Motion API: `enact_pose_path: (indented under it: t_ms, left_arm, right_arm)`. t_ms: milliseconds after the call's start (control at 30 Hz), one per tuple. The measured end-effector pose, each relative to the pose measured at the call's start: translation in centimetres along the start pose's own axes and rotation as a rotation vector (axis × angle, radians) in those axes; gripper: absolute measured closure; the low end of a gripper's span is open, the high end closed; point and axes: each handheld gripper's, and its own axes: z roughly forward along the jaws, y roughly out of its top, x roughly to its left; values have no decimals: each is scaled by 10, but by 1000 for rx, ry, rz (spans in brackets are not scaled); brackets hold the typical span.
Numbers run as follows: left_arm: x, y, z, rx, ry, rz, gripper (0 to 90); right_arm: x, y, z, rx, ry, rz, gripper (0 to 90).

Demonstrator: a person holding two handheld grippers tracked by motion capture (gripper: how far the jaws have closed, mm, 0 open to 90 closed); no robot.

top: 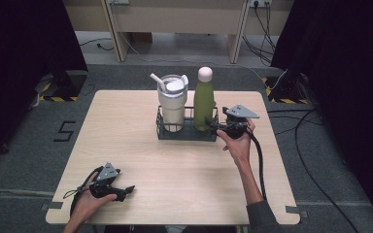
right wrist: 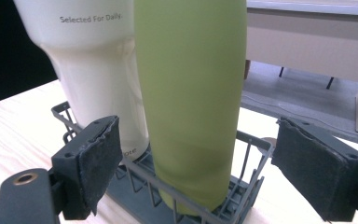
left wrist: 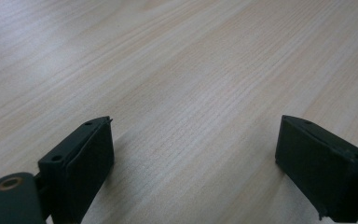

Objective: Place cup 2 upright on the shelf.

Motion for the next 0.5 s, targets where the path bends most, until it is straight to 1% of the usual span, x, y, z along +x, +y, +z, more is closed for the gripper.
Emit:
enact_pose_path:
  t_ms: [267,500]
  left_arm:
    - [0,0,0,0,0,0,108]
    - [0,0,0,0,1,0,108]
  right_arm:
    - [4,-5,-15,-4,13,-11,152]
    - [8,-9,-24,2,23,-16,152]
